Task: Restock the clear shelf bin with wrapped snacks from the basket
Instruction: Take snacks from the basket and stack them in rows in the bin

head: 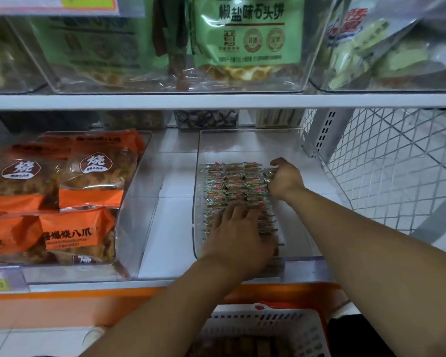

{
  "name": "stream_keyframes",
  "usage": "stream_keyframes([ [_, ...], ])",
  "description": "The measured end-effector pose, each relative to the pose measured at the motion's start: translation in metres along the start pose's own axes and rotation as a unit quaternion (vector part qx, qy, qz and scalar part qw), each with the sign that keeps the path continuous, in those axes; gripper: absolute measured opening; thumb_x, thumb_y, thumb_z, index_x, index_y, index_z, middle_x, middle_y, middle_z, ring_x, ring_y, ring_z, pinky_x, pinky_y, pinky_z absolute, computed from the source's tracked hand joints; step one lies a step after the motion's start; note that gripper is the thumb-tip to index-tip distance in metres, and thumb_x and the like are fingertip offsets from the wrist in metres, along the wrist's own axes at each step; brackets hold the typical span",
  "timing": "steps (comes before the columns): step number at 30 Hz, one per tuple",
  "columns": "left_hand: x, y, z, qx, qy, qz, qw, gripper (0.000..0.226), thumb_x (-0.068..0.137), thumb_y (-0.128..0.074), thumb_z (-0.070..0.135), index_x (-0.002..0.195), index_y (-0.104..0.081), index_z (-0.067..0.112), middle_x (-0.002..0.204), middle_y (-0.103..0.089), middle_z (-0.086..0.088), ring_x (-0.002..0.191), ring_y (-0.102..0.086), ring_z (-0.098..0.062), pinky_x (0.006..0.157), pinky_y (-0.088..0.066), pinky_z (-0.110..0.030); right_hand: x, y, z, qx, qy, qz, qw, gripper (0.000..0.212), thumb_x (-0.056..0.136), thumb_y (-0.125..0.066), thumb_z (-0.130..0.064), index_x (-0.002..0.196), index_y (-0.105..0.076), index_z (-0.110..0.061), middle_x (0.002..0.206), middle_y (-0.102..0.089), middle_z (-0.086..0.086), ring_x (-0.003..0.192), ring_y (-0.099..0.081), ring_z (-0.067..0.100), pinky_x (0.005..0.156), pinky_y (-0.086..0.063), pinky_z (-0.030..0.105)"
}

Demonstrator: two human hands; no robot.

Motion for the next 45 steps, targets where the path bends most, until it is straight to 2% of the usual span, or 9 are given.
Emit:
stream_keyframes([
  [6, -0.002, 0.001, 0.0, -0.007, -0.001, 0.023, 1.0, 0.065, 0.094, -0.054, 0.053, 0.152, -0.039, 0.029, 0.159, -0.036, 0.002, 0.151, -0.021, -0.021, 0.127, -0.015, -0.044, 0.006, -0.009, 0.009, 0.154, -0.093, 0.04, 0.983, 0.056, 0.092, -0.06, -0.002, 0.144, -0.042, -0.012, 0.136, -0.054, 0.016, 0.103, -0.05, 0.023, 0.085, -0.038, 0.022],
  [12, -0.003, 0.001, 0.002, -0.012, -0.001, 0.026, 1.0, 0.059, 0.093, -0.055, 0.051, 0.147, -0.046, 0.029, 0.153, -0.044, 0.003, 0.147, -0.029, -0.021, 0.125, -0.02, -0.046, 0.009, -0.012, 0.007, 0.162, -0.098, 0.019, 0.982, 0.056, 0.094, -0.062, -0.013, 0.145, -0.04, -0.012, 0.14, -0.052, 0.013, 0.126, -0.054, 0.03, 0.101, -0.046, 0.033],
  [17, -0.003, 0.001, 0.002, -0.014, -0.002, 0.023, 1.0, 0.054, 0.093, -0.054, 0.049, 0.142, -0.05, 0.027, 0.147, -0.049, 0.002, 0.142, -0.034, -0.022, 0.124, -0.024, -0.048, 0.006, -0.013, 0.009, 0.135, -0.078, 0.06, 0.986, 0.057, 0.091, -0.061, -0.006, 0.144, -0.04, -0.013, 0.129, -0.058, 0.015, 0.107, -0.059, 0.03, 0.082, -0.043, 0.025],
  [25, -0.004, 0.001, 0.003, -0.011, -0.006, 0.013, 1.0, 0.055, 0.092, -0.053, 0.048, 0.142, -0.052, 0.025, 0.147, -0.05, 0.002, 0.143, -0.035, -0.021, 0.124, -0.022, -0.049, 0.005, -0.011, 0.008, 0.167, -0.089, 0.074, 0.979, 0.05, 0.091, -0.057, -0.006, 0.138, -0.047, -0.016, 0.124, -0.06, 0.012, 0.095, -0.055, 0.024, 0.08, -0.045, 0.026],
  [30, -0.004, 0.001, 0.005, -0.019, -0.006, 0.011, 1.0, 0.055, 0.091, -0.054, 0.049, 0.14, -0.053, 0.025, 0.144, -0.052, 0.0, 0.141, -0.037, -0.022, 0.124, -0.02, -0.05, 0.004, -0.012, 0.009, 0.228, -0.101, 0.007, 0.968, 0.047, 0.092, -0.055, -0.005, 0.137, -0.046, -0.018, 0.126, -0.058, 0.014, 0.11, -0.062, 0.036, 0.098, -0.053, 0.049],
  [35, -0.003, 0.003, 0.005, -0.011, 0.0, 0.016, 1.0, 0.06, 0.091, -0.057, 0.051, 0.146, -0.047, 0.029, 0.154, -0.042, 0.001, 0.149, -0.026, -0.022, 0.126, -0.01, -0.053, -0.002, -0.005, -0.002, 0.152, -0.084, -0.031, 0.984, 0.064, 0.095, -0.058, -0.009, 0.152, -0.028, -0.012, 0.145, -0.047, 0.019, 0.129, -0.051, 0.037, 0.108, -0.045, 0.046],
  [38, -0.005, 0.007, 0.008, 0.017, -0.003, 0.026, 1.0, 0.066, 0.092, -0.058, 0.048, 0.152, -0.039, 0.026, 0.16, -0.033, -0.003, 0.154, -0.016, -0.024, 0.127, 0.0, -0.051, -0.014, 0.016, -0.009, 0.136, -0.066, -0.015, 0.988, 0.07, 0.096, -0.05, 0.0, 0.158, -0.018, -0.012, 0.155, -0.038, 0.018, 0.132, -0.049, 0.036, 0.097, -0.046, 0.038],
  [42, -0.018, 0.021, 0.018, 0.052, -0.037, 0.088, 0.994, 0.064, 0.092, -0.059, 0.04, 0.15, -0.044, 0.019, 0.16, -0.035, -0.006, 0.155, -0.014, -0.026, 0.128, 0.003, -0.046, -0.046, 0.051, -0.028, 0.159, 0.048, 0.078, 0.983, 0.066, 0.09, -0.045, 0.009, 0.15, -0.041, -0.018, 0.147, -0.05, 0.005, 0.115, -0.06, 0.02, 0.088, -0.055, 0.029],
  [45, -0.037, 0.028, 0.022, 0.064, -0.077, 0.145, 0.984, 0.048, 0.087, -0.061, 0.031, 0.132, -0.062, 0.016, 0.142, -0.055, -0.006, 0.14, -0.037, -0.026, 0.121, -0.022, -0.04, -0.083, 0.059, -0.041, 0.168, 0.144, 0.122, 0.968, 0.05, 0.084, -0.045, 0.012, 0.122, -0.062, -0.017, 0.118, -0.064, -0.001, 0.093, -0.064, 0.009, 0.082, -0.053, 0.018],
])
Point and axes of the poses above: each hand's wrist, its own x-axis towards the middle knuckle, its own y-axis out of the back of the hand, z = x × y, the point moved 2 cm from there along x, towards the middle knuckle
